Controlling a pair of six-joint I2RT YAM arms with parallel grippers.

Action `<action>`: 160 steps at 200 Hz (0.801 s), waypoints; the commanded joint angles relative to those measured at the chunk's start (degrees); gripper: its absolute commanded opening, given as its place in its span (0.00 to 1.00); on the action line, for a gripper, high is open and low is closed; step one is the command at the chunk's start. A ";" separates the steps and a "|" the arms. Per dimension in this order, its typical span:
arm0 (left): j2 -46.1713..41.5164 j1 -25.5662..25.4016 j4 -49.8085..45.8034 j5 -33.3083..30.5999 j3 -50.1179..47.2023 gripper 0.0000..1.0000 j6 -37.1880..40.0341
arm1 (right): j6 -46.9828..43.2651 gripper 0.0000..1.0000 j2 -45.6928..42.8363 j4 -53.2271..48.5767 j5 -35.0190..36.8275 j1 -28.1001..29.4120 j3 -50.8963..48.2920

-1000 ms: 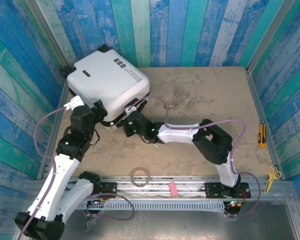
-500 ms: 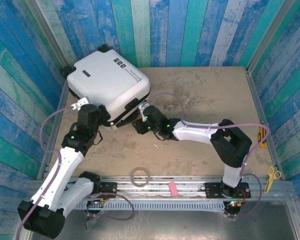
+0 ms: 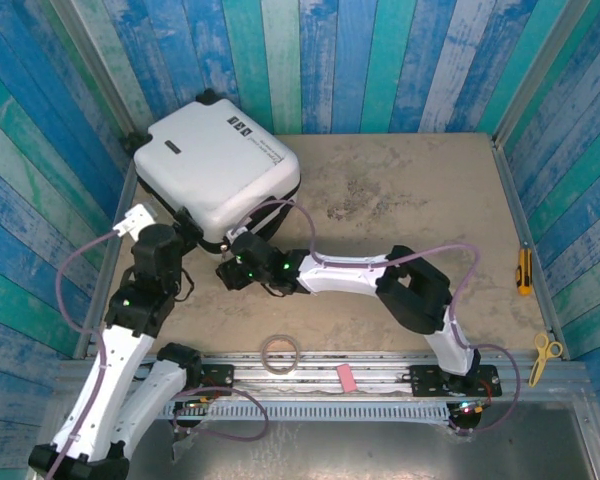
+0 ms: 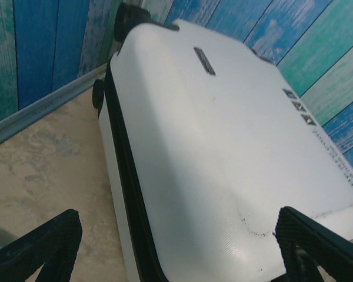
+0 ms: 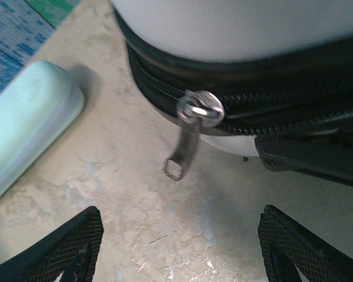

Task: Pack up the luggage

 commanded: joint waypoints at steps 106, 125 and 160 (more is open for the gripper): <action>0.89 -0.05 1.54 2.66 -2.19 0.89 1.53 | 11.55 0.57 6.56 44.60 -14.28 -5.47 -11.89; 0.92 -0.10 1.86 3.10 -2.65 0.89 1.53 | 13.78 0.54 9.14 54.18 -18.21 -7.23 -13.73; 1.20 -0.10 2.54 3.60 -3.43 0.88 1.96 | 20.26 0.46 16.36 72.19 -26.52 -9.67 -12.19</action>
